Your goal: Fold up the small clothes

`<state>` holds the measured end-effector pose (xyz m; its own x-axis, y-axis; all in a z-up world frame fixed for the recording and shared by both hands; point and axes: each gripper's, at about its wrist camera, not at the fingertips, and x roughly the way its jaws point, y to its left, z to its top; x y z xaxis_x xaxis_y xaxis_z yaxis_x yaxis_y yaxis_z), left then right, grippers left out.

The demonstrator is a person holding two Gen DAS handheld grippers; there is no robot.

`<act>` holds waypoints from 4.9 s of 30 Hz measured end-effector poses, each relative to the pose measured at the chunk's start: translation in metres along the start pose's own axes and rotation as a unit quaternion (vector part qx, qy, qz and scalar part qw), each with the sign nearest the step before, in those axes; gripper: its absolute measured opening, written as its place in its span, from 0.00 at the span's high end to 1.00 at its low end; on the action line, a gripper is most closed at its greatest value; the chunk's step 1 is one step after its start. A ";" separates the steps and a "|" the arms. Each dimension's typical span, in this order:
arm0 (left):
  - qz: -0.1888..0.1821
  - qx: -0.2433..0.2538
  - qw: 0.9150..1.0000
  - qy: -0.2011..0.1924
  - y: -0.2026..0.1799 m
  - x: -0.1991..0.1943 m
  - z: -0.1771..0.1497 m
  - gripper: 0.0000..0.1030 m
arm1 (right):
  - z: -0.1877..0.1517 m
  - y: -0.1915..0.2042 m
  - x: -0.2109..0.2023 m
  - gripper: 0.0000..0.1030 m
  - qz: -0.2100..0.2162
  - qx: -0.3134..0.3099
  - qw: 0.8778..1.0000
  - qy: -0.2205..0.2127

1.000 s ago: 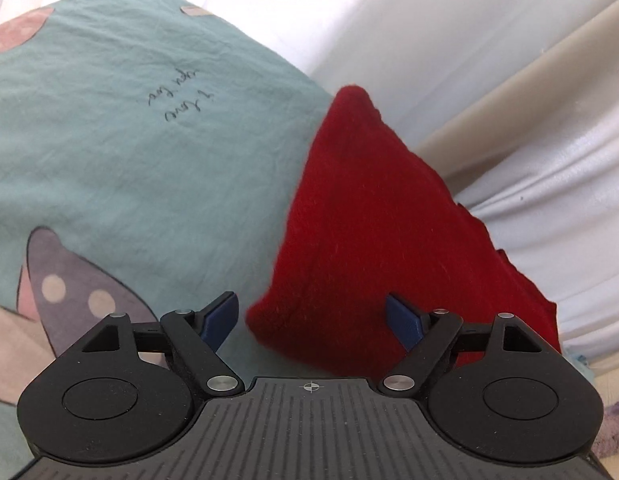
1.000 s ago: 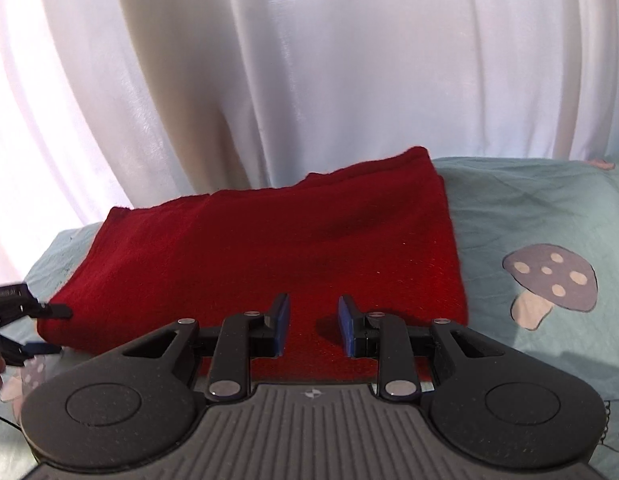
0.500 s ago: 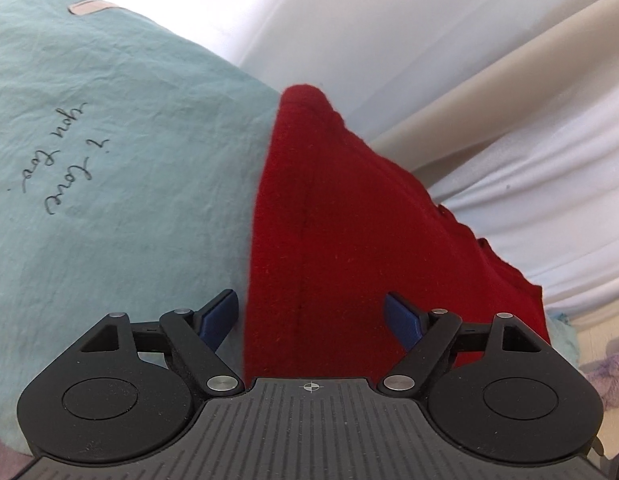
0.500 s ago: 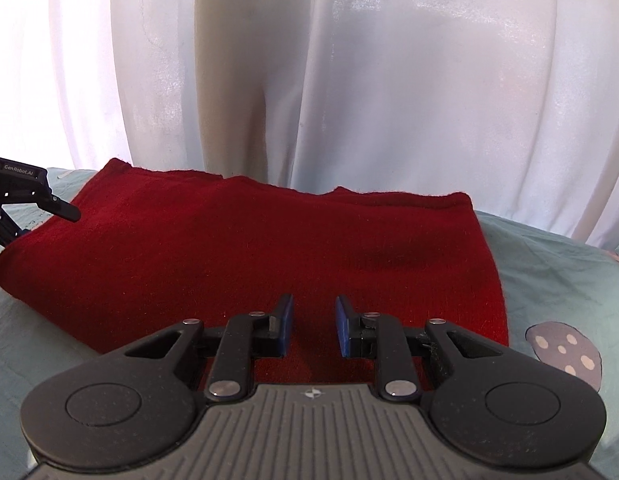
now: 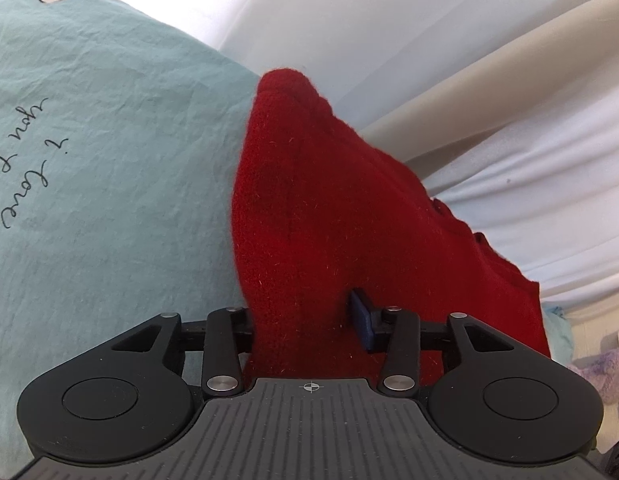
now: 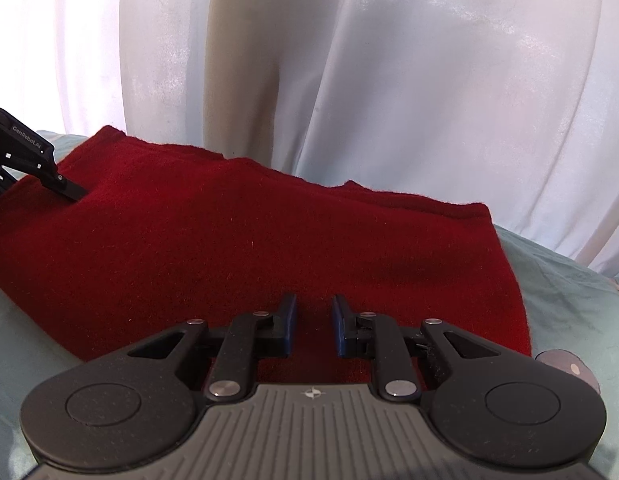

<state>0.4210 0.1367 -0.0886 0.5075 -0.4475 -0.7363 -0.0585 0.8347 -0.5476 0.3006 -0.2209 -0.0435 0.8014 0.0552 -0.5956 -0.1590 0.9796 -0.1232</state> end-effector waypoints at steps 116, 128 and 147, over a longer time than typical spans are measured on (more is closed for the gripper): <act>0.090 0.205 0.975 -0.005 -0.188 0.013 -0.104 0.21 | -0.024 -0.176 -0.042 0.39 0.175 0.311 0.933 0.040; 0.090 0.198 0.976 -0.007 -0.189 0.012 -0.104 0.21 | -0.039 -0.200 0.002 0.56 0.289 0.426 0.853 0.079; 0.099 0.246 0.964 -0.008 -0.209 0.011 -0.114 0.21 | 0.027 -0.171 -0.047 0.79 0.092 0.171 0.980 -0.039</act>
<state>0.3411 -0.0795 -0.0277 0.5423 -0.2620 -0.7983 0.2576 0.9562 -0.1389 0.3062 -0.3860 0.0269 0.8212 0.2383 -0.5186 -0.1124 0.9584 0.2625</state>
